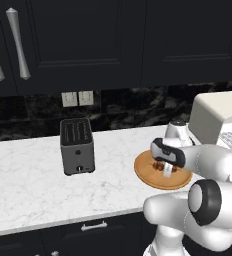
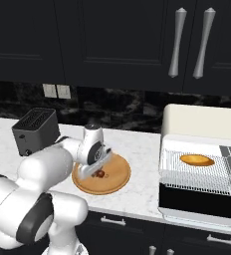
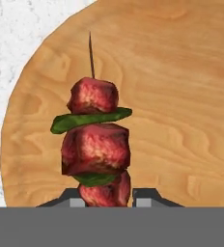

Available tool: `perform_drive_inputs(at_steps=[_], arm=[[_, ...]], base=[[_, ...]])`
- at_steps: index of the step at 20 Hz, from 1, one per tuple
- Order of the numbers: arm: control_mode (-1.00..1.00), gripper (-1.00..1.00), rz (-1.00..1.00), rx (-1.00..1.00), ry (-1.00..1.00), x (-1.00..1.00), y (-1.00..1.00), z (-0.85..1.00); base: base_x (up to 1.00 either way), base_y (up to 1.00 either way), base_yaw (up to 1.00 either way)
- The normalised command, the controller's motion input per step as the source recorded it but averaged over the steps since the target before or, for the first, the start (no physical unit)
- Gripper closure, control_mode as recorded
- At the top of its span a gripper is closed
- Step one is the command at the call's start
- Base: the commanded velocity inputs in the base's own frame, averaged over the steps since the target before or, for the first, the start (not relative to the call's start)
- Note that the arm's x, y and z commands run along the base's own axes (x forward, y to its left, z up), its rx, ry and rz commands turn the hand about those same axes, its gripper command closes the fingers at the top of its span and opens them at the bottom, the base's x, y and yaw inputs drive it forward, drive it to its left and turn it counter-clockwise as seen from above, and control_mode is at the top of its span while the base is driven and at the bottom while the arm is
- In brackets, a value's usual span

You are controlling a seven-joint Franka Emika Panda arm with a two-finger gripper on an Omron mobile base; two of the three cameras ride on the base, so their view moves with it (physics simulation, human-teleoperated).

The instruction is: Pick up the kebab skewer and baguette bread, and place them inside the toaster oven. Close the toaster oven door and start by setting the timer.

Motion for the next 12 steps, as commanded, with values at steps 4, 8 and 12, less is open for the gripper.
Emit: perform_drive_inputs(at_steps=[4, 8, 12], arm=[[-1.0, 1.0, 0.0, 0.04, -0.12, -0.37, -0.68, 0.71], [-1.0, 1.0, 0.0, 0.0, -0.1, -0.42, -0.59, 0.61], [-1.0, 1.0, 0.01, 0.0, -0.08, -0.52, -0.4, 0.54]], base=[[0.0, 0.0, 0.0], [0.0, 0.0, 0.0], [0.0, 0.0, 0.0]])
